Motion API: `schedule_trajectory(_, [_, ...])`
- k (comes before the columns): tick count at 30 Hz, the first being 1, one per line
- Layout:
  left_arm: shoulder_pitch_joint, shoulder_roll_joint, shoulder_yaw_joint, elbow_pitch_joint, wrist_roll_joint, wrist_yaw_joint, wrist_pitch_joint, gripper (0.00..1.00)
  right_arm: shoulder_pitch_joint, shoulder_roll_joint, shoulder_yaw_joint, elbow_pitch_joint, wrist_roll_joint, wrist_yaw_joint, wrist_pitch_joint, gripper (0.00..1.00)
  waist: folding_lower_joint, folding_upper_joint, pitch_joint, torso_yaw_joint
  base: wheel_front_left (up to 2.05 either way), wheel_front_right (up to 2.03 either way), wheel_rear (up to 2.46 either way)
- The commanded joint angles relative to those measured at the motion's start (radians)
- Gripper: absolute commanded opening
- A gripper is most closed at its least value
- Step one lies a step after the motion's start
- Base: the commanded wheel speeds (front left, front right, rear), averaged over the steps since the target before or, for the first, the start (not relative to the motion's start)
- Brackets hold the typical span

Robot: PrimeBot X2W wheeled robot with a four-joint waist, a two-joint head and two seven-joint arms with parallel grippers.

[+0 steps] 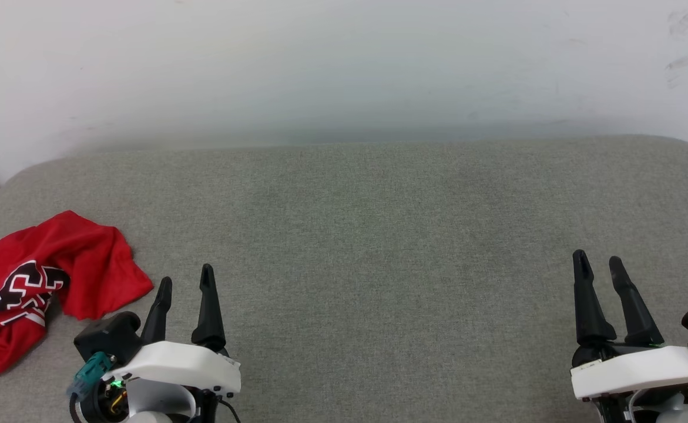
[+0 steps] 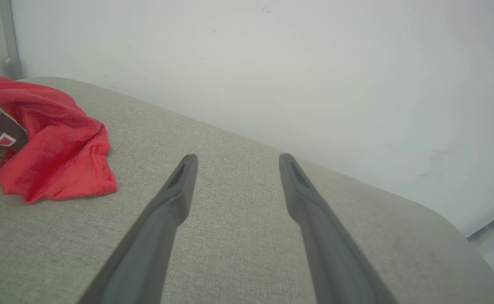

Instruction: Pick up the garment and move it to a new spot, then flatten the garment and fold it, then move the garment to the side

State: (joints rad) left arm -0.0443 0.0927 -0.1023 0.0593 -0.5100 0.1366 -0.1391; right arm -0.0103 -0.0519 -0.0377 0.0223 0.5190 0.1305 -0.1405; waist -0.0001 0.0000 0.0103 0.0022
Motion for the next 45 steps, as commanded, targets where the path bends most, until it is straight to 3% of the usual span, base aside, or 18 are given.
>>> schedule_trajectory(1, [-0.004,0.009,-0.008,-0.016,0.026,0.007,-0.010,1.00,0.001,0.002,0.002,-0.019,-0.023,0.000,-0.008,1.00,0.0001,0.0000,0.000,0.000,0.00,0.00,0.00])
schedule_trajectory(30, [0.036,0.000,-0.032,-0.058,0.272,0.009,-0.077,1.00,0.029,0.002,0.009,-0.059,-0.275,0.000,-0.076,1.00,0.0001,0.0000,-0.003,0.007,0.00,0.00,0.00])
schedule_trajectory(39, [0.050,-0.020,-0.013,-0.068,0.310,-0.051,-0.096,1.00,0.048,0.003,0.011,-0.065,-0.333,0.000,-0.094,1.00,0.0001,0.0000,-0.002,0.008,0.00,0.00,0.00])
schedule_trajectory(41, [0.056,-0.031,0.009,-0.059,0.344,-0.085,-0.107,1.00,0.051,0.003,0.004,-0.071,-0.367,0.000,-0.106,1.00,0.0001,0.0000,-0.001,0.009,0.00,0.00,0.00])
schedule_trajectory(45, [0.059,-0.036,0.019,-0.053,0.362,-0.098,-0.112,1.00,0.054,0.003,0.004,-0.073,-0.372,0.000,-0.110,1.00,0.0001,0.0000,-0.002,0.008,0.00,0.00,0.00])
